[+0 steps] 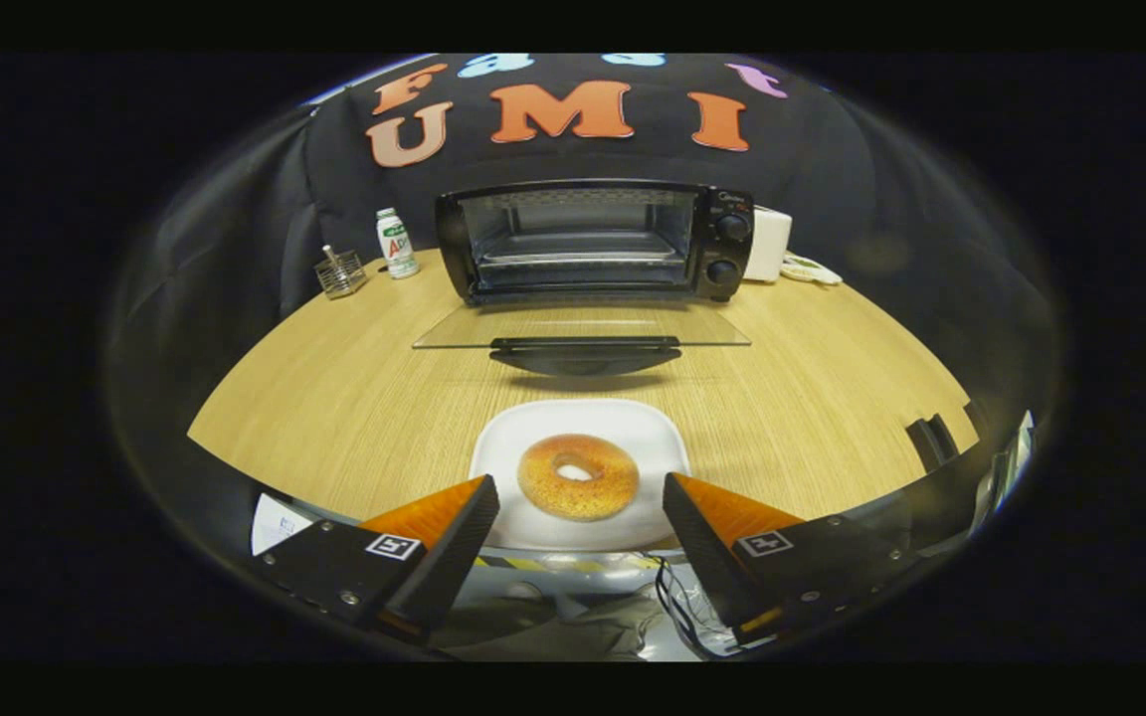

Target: Open the toaster oven, put the food inside, and close the toaster oven door.

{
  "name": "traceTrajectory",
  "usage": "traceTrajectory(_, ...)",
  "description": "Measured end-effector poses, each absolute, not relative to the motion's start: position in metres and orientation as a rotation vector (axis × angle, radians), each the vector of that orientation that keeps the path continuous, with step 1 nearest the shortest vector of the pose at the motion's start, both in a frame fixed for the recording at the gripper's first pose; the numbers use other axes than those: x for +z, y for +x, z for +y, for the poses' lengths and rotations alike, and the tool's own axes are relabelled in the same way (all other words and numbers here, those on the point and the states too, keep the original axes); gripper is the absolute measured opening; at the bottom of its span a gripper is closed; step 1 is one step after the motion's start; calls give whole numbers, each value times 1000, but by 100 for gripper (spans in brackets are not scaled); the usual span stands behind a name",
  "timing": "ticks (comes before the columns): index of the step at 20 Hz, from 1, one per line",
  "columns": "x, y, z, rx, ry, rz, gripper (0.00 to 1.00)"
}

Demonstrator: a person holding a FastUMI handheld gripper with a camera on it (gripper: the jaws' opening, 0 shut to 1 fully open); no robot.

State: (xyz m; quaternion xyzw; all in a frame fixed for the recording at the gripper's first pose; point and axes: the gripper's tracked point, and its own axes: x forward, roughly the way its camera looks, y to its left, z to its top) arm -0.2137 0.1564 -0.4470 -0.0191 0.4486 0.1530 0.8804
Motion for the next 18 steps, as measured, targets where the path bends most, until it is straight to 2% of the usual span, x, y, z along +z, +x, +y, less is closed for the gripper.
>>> traceTrajectory(7, -472, -223, 158, 320, -43, 1001, 96)
traceTrajectory(18, -467, -214, 159, 326, -4, 1007, 46)
